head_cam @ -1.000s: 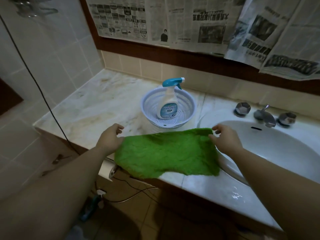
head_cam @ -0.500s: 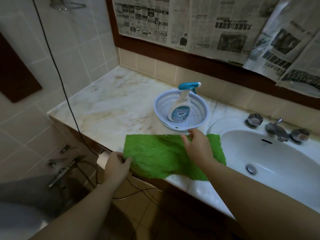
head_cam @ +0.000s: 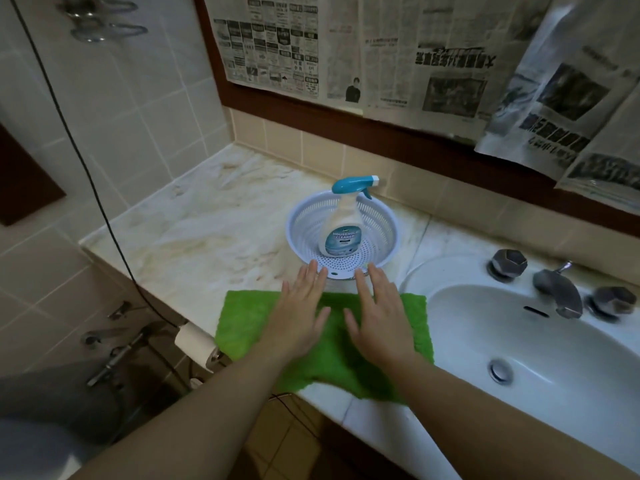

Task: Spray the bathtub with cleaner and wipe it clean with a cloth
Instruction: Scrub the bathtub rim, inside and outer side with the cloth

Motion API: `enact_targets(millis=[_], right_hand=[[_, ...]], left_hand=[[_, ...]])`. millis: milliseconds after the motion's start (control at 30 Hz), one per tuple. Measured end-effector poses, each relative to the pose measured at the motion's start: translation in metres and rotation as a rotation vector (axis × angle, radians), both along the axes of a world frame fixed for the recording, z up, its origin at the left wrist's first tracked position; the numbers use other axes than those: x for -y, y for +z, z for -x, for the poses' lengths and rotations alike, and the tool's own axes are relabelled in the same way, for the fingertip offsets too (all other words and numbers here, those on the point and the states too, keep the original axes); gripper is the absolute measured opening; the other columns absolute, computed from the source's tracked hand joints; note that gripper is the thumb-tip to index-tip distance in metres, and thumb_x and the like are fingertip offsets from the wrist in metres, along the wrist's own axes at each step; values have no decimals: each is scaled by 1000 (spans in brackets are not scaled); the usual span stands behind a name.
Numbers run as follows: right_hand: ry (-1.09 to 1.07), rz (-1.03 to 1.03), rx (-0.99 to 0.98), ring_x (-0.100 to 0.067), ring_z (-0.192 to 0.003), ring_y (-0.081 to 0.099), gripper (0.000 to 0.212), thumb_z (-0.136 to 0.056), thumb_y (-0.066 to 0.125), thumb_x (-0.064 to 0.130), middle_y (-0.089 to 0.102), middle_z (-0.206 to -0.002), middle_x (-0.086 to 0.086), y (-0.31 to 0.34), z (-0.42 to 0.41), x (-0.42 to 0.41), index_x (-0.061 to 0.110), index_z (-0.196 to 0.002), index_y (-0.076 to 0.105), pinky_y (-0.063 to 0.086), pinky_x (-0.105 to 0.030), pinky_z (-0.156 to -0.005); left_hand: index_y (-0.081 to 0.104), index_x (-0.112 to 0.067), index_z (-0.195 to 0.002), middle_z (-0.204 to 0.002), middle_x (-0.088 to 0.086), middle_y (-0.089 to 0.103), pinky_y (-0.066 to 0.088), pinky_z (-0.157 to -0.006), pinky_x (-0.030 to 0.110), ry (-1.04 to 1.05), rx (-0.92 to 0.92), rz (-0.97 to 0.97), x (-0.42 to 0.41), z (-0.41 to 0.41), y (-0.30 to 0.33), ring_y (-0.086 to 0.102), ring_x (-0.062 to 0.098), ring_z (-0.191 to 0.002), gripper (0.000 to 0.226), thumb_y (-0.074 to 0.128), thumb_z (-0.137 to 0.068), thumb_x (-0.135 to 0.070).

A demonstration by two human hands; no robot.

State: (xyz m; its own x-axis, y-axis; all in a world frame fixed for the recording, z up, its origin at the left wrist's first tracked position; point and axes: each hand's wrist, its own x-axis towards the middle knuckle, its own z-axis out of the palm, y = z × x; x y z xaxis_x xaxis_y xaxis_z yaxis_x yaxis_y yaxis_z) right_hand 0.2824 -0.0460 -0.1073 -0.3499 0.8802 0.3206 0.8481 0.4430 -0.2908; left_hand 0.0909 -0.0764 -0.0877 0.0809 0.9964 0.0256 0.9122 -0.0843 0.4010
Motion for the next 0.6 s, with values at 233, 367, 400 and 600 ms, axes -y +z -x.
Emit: enact_targets(millis=[233, 367, 400, 600], right_hand=[[66, 82, -44, -36, -152, 29, 80, -89, 71, 33, 26, -166, -18, 5, -10, -62, 9, -157, 36, 31, -58, -120], [85, 28, -55, -38, -148, 36, 76, -86, 74, 29, 33, -163, -20, 9, -9, -80, 7, -153, 44, 37, -56, -116], [106, -21, -65, -38, -144, 41, 73, -85, 75, 27, 38, -160, -20, 10, -7, -81, 7, -150, 49, 41, -53, -113], [439, -69, -116, -35, -116, 59, 49, -82, 78, 16, 62, -135, -13, 2, 40, -69, 12, -129, 64, 55, -49, -91]], left_hand=[[-2, -28, -165, -169, -10, -20, 0, -125, 46, 9, 65, 27, -54, -7, -2, -17, 13, -156, 75, 45, -107, -37], [-4, -31, -165, -170, -8, -20, 4, -126, 50, 15, 48, 73, -69, -1, 4, -15, 15, -157, 77, 46, -107, -40], [-5, -31, -164, -170, -7, -20, 4, -126, 49, 22, 42, 75, -68, 1, 6, -15, 15, -157, 78, 46, -106, -40], [7, -23, -165, -172, 1, -10, 0, -128, 50, 202, 34, 91, -20, 32, 0, -11, 17, -158, 78, 52, -104, -39]])
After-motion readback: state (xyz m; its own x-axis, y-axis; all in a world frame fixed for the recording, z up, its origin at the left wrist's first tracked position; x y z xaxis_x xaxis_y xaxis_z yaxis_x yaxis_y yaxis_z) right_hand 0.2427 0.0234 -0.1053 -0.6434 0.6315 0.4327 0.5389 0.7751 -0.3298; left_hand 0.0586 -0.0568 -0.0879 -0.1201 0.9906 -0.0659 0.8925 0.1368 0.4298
